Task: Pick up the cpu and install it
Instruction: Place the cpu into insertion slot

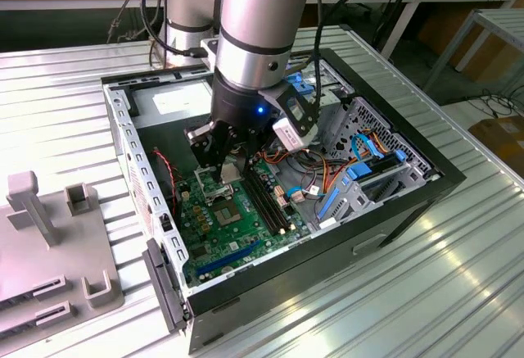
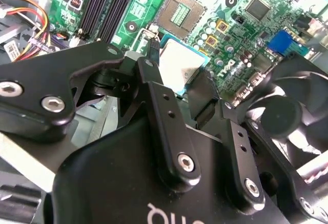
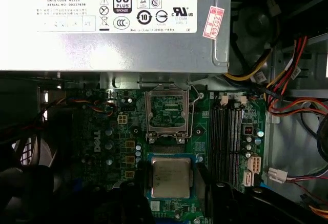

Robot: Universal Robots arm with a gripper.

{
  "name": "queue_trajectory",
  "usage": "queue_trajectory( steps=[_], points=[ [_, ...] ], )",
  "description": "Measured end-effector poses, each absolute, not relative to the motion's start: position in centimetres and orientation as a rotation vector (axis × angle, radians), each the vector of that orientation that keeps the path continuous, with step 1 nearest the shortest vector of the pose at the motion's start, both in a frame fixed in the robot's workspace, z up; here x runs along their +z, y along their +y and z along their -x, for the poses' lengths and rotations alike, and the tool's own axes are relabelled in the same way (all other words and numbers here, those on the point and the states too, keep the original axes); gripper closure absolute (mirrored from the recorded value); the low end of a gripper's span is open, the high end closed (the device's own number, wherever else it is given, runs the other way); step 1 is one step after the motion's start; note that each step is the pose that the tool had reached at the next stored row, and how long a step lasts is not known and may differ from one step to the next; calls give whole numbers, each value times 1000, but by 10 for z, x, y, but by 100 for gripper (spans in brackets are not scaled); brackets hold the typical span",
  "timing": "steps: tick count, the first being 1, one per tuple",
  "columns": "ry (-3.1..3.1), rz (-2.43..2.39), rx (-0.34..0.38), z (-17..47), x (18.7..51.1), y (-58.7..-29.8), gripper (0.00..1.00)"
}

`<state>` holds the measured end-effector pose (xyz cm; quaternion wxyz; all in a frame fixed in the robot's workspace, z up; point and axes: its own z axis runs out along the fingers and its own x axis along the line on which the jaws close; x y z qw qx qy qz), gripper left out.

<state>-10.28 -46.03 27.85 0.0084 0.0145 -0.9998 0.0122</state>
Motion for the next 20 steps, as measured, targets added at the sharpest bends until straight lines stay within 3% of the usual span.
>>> queue_trajectory(
  steps=[20],
  points=[
    [-3129, -46, 38, 103, 255, -464, 53]
  ],
)
